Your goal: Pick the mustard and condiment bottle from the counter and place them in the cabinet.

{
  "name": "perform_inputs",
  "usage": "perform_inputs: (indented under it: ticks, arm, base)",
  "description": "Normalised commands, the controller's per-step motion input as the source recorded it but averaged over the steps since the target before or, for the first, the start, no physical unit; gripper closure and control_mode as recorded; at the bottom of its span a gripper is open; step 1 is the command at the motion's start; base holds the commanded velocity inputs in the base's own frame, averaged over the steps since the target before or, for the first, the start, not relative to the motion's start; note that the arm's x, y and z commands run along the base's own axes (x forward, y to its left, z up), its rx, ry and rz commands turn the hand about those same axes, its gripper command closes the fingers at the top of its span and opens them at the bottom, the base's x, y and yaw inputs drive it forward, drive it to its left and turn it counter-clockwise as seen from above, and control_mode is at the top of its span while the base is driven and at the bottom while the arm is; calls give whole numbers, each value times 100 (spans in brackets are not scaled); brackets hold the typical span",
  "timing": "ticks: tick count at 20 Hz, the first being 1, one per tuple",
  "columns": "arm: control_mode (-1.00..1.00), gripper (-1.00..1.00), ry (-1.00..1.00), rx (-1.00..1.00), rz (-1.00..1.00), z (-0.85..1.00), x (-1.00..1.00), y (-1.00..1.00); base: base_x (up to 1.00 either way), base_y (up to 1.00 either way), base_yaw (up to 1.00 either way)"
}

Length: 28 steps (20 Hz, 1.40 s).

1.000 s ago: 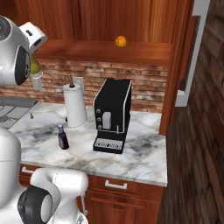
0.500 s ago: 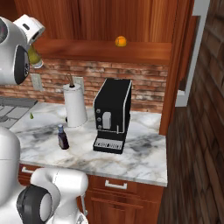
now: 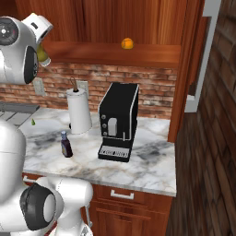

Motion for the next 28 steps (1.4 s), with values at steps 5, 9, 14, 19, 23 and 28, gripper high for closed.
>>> perform_inputs:
  ticks: [5,9,14,19,23,28]
  arm:
    - [-100,100,0,0,0,0,49,-4]
    - [-100,100,0,0,0,0,44,-2]
    - [-100,100,0,0,0,0,43,0]
    - [-100,100,0,1,0,0,43,0]
    - [-100,100,0,4,0,-1,39,0]
    - [-100,100,0,4,0,-12,40,0]
  base:
    - [0,0,0]
    - [0,0,0]
    - [0,0,0]
    - [0,0,0]
    - [0,0,0]
    - [0,0,0]
